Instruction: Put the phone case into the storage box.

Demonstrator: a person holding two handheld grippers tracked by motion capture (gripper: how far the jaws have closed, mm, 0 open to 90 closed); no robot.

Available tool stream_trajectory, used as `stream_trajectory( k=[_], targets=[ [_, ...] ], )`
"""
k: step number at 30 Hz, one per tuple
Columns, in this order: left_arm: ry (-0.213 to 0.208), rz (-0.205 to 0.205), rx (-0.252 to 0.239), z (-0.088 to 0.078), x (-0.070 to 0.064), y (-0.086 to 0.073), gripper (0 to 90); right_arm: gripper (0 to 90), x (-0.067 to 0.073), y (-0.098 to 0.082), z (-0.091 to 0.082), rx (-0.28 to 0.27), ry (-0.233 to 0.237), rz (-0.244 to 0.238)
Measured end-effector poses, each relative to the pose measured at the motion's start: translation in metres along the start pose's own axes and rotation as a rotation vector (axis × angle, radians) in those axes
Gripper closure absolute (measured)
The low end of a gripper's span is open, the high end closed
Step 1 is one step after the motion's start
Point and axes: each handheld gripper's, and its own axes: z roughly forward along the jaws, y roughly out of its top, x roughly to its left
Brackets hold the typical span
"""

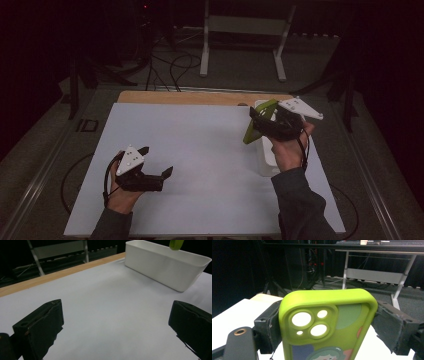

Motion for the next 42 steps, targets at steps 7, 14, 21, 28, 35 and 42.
stream_trajectory(
  k=[7,14,21,28,35,42],
  targets=[
    [0.008,-0.008,-0.005,-0.004,0.003,-0.005,0.0,17.0,-0.002,0.0,0.004,0.008,-0.011,-0.004],
    [0.022,-0.007,-0.017,-0.009,0.006,-0.011,0.0,17.0,-0.005,0.001,0.007,0.006,-0.027,-0.002],
    [0.033,0.008,-0.025,-0.013,0.008,-0.018,0.0,16.9,-0.009,0.003,0.008,0.007,-0.043,0.004],
    [0.044,0.027,-0.046,-0.019,0.008,-0.024,0.0,17.0,-0.014,0.005,0.009,0.002,-0.056,0.007],
    [0.085,0.006,-0.072,-0.029,0.014,-0.038,0.0,16.9,-0.016,0.006,0.011,0.006,-0.065,0.007],
    [0.111,0.002,-0.079,-0.035,0.017,-0.044,0.0,17.0,-0.021,0.009,0.015,0.011,-0.09,0.006]
  ],
)
